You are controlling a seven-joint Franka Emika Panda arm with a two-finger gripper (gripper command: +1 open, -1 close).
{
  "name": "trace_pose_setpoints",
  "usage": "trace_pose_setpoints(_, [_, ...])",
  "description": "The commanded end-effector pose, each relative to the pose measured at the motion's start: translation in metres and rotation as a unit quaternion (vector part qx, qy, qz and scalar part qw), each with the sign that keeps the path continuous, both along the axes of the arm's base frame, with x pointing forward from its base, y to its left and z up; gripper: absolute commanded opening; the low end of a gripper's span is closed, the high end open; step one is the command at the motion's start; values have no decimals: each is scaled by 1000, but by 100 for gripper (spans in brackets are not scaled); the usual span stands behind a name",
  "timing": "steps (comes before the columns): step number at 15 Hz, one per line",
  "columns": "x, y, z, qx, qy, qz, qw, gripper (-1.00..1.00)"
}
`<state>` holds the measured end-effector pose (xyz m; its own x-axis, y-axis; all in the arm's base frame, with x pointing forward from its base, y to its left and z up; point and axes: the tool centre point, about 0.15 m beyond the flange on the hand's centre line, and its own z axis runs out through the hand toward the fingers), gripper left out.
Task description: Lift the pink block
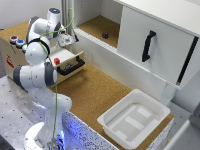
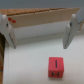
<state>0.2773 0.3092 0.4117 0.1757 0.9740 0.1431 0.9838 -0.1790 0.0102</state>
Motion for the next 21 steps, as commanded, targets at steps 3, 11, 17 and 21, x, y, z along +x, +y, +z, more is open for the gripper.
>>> trace_pose_setpoints(3, [40,29,-57,-62,19,12,998,100])
trace_pose_setpoints(11, [70,9,-87,-61,36,-30,997,100])
trace_pose_setpoints(17, [67,-11,-91,-53,19,-32,998,100])
trace_pose_setpoints(21, [50,-15,-90,-50,5,-28,998,-100])
